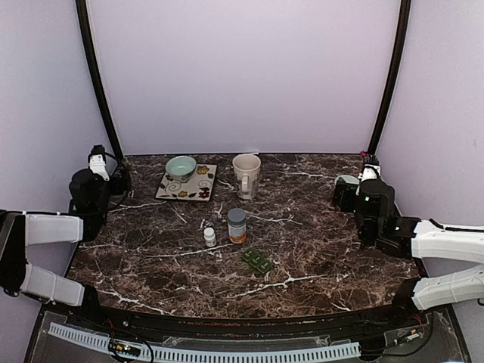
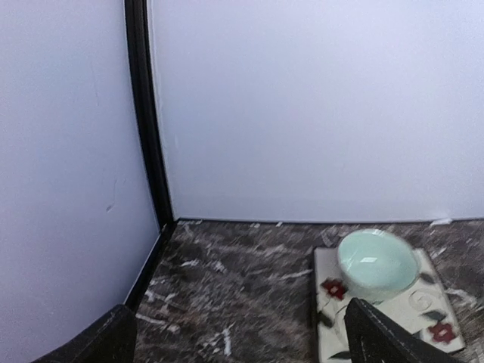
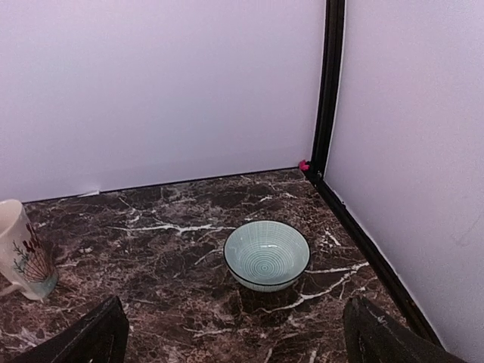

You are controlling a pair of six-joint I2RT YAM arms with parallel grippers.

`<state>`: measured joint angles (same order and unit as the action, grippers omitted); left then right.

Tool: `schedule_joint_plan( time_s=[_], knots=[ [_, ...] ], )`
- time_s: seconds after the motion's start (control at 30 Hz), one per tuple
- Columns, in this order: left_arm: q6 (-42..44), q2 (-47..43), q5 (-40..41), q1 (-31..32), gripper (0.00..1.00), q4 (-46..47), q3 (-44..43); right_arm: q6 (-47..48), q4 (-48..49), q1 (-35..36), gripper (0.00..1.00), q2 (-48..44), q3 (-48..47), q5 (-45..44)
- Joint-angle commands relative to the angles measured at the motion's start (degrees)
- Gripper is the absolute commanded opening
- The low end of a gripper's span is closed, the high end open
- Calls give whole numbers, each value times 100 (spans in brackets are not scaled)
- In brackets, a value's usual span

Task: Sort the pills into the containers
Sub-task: Pick up the pill container from the center of the board.

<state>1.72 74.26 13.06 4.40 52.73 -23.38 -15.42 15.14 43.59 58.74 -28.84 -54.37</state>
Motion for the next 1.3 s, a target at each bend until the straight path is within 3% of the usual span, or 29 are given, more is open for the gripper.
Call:
schedule_joint_plan(
  time_s=[0.0,0.07,0.13,0.23,0.4,0.77,1.0,1.27],
  knots=[
    [-1339,-1117,-1371,25,99,-1677,-550,931,2628,70,100,-73,319,-199],
    [-1935,-1354,-1971,31,99,-1686,-598,1586,3996,32,100,-87,848,991],
    [-2201,-1385,-2423,30,98,-2132,-931,1680,4450,-55,93,79,936,1779],
    [-2260,-1424,-2237,255,85,-3078,-1258,1606,3777,-42,87,615,284,2201],
    [-1702,-1806,-360,1622,84,-4447,-1577,1214,2356,301,78,1240,-784,2316],
    [-2152,-1645,1554,3801,83,-5497,-1670,383,-766,2148,85,2024,-1592,1595],
    [-2632,-1103,1684,4400,82,-5449,-1565,-295,-1873,2989,85,2740,-2114,1579],
    [-2636,-1186,1354,4429,80,-5157,-1269,-561,-2316,3164,85,3509,-2486,1969]
  ],
)
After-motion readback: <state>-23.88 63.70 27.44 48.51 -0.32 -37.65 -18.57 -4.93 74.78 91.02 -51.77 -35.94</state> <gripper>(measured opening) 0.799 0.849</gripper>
